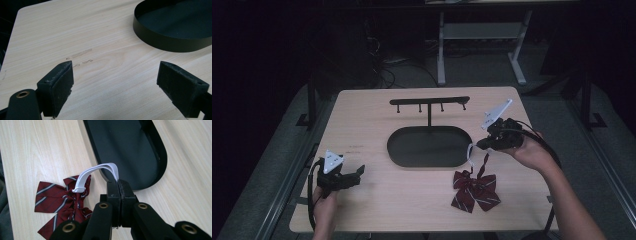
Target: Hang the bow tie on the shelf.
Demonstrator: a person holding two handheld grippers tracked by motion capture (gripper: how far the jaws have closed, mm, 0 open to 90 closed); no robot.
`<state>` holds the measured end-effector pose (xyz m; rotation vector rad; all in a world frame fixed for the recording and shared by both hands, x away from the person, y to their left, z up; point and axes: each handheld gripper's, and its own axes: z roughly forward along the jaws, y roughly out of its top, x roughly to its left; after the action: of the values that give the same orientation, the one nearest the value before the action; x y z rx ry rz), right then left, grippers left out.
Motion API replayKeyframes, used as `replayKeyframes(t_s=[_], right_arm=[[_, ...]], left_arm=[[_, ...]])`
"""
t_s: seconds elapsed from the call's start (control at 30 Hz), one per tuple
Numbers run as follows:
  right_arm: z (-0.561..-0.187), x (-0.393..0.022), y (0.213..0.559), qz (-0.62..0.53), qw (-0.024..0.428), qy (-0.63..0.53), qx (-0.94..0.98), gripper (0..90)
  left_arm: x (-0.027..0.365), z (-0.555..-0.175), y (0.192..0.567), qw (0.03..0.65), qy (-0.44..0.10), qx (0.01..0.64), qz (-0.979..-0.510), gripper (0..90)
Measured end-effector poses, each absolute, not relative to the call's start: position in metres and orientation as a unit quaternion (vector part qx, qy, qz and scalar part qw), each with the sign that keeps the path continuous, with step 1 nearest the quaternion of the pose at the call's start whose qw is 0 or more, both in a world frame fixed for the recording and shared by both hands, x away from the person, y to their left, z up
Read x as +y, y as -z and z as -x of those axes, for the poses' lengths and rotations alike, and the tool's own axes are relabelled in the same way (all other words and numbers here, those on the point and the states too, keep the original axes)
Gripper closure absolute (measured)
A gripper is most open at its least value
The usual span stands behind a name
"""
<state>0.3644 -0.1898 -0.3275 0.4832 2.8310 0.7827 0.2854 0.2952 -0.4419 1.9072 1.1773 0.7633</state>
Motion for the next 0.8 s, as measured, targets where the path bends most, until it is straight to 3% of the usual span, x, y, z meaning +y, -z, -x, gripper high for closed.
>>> replayKeyframes(t_s=[0.8], right_arm=[[-0.362, -0.159, 0.286, -0.117, 0.096, -0.273, 0.950, 88.5]], left_arm=[[0.296, -0.285, 0.441, 0.381, -0.299, 0.463, -0.742, 13.5]])
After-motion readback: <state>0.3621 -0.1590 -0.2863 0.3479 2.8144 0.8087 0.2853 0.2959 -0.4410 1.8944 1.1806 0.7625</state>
